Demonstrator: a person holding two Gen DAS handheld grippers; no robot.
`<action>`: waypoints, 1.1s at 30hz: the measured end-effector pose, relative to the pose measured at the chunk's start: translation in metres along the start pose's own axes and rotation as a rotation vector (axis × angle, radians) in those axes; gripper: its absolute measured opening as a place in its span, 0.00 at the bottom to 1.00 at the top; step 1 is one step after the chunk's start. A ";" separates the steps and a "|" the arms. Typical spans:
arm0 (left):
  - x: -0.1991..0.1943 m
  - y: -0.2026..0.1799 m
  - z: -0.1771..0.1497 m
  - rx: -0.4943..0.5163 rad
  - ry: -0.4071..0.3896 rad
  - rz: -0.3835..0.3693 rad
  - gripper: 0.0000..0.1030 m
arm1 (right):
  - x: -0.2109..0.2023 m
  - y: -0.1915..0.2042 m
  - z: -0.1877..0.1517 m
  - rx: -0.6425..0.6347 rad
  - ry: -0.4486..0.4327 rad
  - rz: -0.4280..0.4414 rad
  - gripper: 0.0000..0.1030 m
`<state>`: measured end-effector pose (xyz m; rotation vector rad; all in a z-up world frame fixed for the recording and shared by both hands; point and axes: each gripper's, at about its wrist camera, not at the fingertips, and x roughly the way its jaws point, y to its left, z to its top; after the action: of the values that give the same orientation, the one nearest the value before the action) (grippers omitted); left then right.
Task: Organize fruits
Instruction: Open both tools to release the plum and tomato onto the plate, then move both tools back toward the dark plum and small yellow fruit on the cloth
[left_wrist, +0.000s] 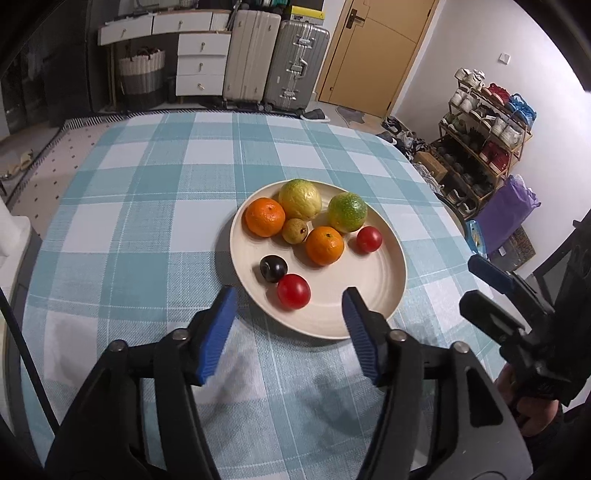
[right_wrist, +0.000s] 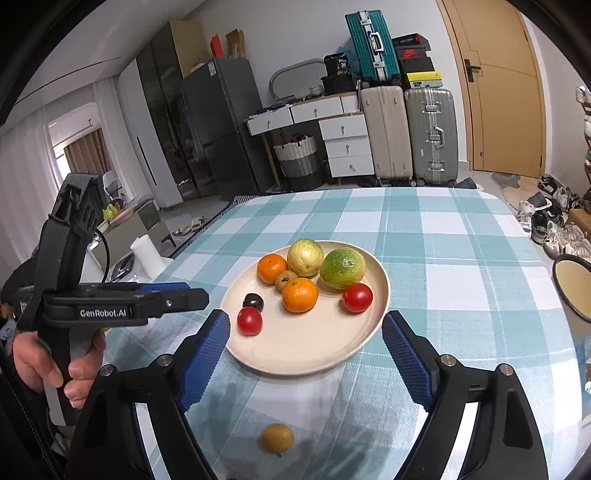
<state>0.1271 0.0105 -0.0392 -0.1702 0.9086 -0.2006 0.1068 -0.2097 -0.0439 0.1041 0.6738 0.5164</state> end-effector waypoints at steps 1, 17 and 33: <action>-0.003 -0.002 -0.002 0.004 -0.008 0.004 0.57 | -0.003 0.001 -0.001 0.002 -0.005 0.000 0.85; -0.034 -0.021 -0.025 0.028 -0.064 0.093 0.84 | -0.044 0.006 -0.008 0.044 -0.087 0.015 0.95; -0.034 -0.036 -0.070 0.055 -0.023 0.128 0.96 | -0.065 0.016 -0.037 0.048 -0.065 0.033 0.98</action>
<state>0.0472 -0.0204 -0.0471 -0.0628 0.8865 -0.1044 0.0340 -0.2300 -0.0317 0.1764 0.6221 0.5266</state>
